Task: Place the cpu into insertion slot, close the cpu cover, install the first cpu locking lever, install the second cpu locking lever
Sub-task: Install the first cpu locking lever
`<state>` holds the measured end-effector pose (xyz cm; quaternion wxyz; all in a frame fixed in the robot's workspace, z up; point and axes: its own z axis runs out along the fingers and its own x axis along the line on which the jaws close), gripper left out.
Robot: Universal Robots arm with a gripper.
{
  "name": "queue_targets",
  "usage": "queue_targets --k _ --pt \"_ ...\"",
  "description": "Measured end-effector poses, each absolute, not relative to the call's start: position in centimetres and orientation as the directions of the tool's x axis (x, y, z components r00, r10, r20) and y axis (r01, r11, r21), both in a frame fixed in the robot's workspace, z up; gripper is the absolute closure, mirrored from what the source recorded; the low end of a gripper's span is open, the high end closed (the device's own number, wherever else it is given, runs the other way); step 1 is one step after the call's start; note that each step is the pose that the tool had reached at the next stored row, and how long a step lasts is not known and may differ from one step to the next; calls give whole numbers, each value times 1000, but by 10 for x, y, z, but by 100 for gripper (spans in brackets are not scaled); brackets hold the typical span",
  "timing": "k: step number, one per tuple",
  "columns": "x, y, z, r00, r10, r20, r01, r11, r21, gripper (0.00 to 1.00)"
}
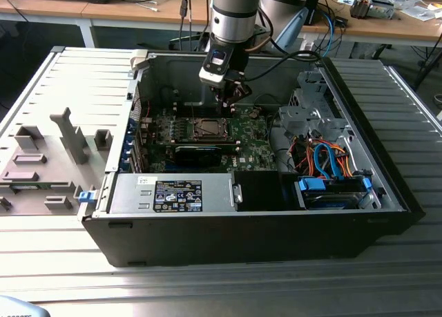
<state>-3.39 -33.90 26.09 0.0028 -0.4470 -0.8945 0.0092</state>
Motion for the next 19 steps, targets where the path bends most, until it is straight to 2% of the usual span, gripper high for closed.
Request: queue_targets --k 19 --pt "-34 -339 261 -633 774 -3 774 633 -19 89"
